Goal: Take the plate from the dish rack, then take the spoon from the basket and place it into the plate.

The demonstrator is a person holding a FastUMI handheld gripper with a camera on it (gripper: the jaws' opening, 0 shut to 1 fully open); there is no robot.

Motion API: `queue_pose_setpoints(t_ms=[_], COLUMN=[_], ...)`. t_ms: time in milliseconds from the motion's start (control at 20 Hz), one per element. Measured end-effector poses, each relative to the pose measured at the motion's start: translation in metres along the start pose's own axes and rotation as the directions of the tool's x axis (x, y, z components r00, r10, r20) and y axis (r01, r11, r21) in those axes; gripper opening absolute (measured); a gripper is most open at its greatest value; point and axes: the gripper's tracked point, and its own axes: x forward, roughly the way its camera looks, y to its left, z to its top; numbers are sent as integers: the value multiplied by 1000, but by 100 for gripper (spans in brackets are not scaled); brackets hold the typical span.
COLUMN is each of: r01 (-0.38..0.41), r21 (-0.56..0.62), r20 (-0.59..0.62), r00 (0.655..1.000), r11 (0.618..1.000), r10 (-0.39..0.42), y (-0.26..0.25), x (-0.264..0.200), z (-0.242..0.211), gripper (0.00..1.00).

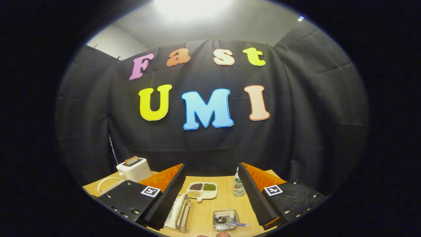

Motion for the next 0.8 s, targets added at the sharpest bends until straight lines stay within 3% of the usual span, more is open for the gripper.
queue_pose_setpoints(t_ms=[350, 500, 800], r01=[-32, -56, -27], r21=[-40, 16, 103], r20=[-102, -169, -346], r00=[994, 984, 936], r11=[999, 998, 994], r10=[28, 58, 62], y=[48, 68, 95], x=[16, 20, 38], z=[-21, -32, -60], gripper=[99, 99, 99])
